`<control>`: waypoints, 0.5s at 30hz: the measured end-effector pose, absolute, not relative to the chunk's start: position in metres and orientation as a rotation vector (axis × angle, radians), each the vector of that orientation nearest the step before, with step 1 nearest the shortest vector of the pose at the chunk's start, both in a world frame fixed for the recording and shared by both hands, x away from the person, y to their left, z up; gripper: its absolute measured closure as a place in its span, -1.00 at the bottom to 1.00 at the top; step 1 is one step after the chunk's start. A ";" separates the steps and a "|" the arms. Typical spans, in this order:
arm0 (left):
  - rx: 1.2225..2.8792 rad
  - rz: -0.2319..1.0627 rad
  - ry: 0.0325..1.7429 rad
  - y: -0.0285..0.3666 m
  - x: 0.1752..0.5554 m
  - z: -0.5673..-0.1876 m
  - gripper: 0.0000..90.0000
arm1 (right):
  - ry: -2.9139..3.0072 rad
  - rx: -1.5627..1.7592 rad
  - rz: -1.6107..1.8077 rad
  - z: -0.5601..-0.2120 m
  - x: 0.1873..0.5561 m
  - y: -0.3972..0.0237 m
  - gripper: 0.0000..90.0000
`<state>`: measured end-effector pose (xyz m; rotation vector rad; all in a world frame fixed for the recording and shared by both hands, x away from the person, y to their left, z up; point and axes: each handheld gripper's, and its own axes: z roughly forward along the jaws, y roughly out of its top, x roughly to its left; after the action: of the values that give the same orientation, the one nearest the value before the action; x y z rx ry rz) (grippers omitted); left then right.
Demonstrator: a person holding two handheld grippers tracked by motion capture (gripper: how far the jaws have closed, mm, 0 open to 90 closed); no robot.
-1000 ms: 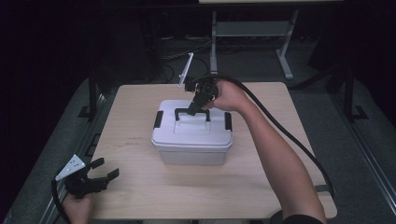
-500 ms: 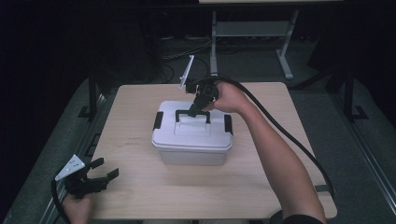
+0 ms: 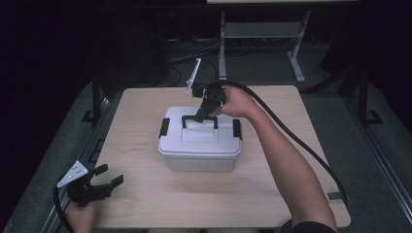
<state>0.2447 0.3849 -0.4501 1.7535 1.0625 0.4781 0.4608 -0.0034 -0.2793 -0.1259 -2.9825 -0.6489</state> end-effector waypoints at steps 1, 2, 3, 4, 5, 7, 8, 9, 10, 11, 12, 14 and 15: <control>1.753 0.478 1.062 0.385 0.244 -0.450 -0.70 | -2.982 -0.128 -0.654 -0.279 0.461 -0.004 0.83; 1.751 0.480 1.062 0.385 0.244 -0.450 -0.70 | -2.983 -0.137 -0.672 -0.279 0.461 -0.005 0.75; 1.750 0.479 1.064 0.385 0.244 -0.450 -0.70 | -2.979 -0.159 -0.682 -0.278 0.462 -0.007 0.72; 1.752 0.479 1.065 0.386 0.245 -0.450 -0.70 | -2.974 -0.166 -0.698 -0.277 0.462 -0.008 0.69; 1.751 0.478 1.068 0.386 0.245 -0.451 -0.70 | -2.978 -0.170 -0.708 -0.277 0.463 -0.010 0.63; 1.753 0.478 1.069 0.386 0.245 -0.451 -0.70 | -2.976 -0.187 -0.709 -0.275 0.463 -0.013 0.56; 1.753 0.478 1.069 0.386 0.245 -0.451 -0.70 | -2.976 -0.187 -0.709 -0.275 0.463 -0.013 0.56; 1.754 0.478 1.066 0.385 0.245 -0.451 -0.70 | -2.990 -0.196 -0.710 -0.274 0.462 -0.016 0.50; 1.754 0.477 1.066 0.385 0.245 -0.451 -0.70 | -2.990 -0.202 -0.720 -0.273 0.462 -0.017 0.47; 1.754 0.477 1.065 0.385 0.245 -0.451 -0.70 | -2.994 -0.210 -0.723 -0.272 0.462 -0.018 0.47; 1.755 0.478 1.064 0.385 0.245 -0.451 -0.70 | -2.998 -0.218 -0.732 -0.271 0.462 -0.020 0.47; 1.758 0.478 1.067 0.385 0.245 -0.451 -0.70 | -3.000 -0.223 -0.753 -0.269 0.462 -0.024 0.46; 1.758 0.477 1.068 0.385 0.245 -0.451 -0.70 | -3.001 -0.233 -0.750 -0.267 0.461 -0.026 0.45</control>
<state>0.2451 0.3853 -0.4510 1.7576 1.0679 0.4774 0.4611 -0.0265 -0.2673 -0.2328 -3.0006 -0.7504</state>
